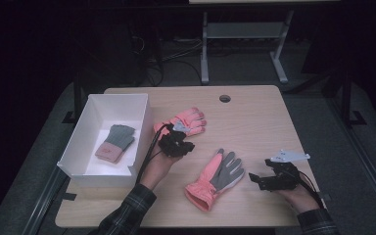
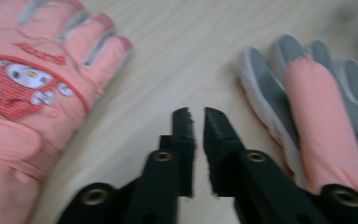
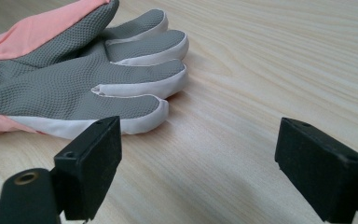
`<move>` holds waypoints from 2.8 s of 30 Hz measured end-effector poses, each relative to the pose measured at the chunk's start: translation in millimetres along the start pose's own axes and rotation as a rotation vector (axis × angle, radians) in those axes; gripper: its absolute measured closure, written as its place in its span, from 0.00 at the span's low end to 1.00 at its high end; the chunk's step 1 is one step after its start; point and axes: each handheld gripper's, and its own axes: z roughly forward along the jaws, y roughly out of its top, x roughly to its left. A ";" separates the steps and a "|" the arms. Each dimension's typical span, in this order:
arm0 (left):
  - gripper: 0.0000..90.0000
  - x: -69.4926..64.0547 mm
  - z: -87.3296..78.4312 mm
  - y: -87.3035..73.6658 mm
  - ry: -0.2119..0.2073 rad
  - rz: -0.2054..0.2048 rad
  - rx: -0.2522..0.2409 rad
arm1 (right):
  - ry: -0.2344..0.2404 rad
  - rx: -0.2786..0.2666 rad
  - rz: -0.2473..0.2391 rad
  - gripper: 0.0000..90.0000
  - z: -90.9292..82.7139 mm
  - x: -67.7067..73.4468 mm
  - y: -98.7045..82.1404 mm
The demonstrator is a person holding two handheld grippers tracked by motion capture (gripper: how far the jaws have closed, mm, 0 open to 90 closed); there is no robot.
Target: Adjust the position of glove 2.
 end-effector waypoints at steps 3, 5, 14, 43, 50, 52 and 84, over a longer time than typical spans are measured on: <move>0.99 10.7 3.8 12.8 0.043 -0.025 -0.004 | 0.009 0.004 -0.001 0.16 0.4 0.3 0.2; 1.00 16.4 5.0 18.9 0.061 -0.045 -0.018 | 0.011 0.007 -0.005 0.16 0.8 0.0 0.1; 0.74 45.1 24.7 32.8 0.162 -0.060 0.012 | 0.013 0.002 0.003 0.16 -0.4 -2.3 -0.1; 0.98 50.9 49.3 29.5 0.068 -0.132 0.034 | 0.016 0.005 0.004 0.17 0.3 -4.0 -0.7; 0.97 17.4 59.0 39.5 -0.033 -0.096 0.037 | 0.018 0.007 0.000 0.17 0.5 -2.5 -0.3; 0.97 7.3 62.6 42.6 -0.061 -0.079 0.037 | 0.018 0.007 0.005 0.17 0.4 -2.6 -0.4; 0.99 54.6 58.0 52.9 0.093 -0.076 0.118 | 0.025 -0.003 0.006 0.17 2.0 -5.6 -4.5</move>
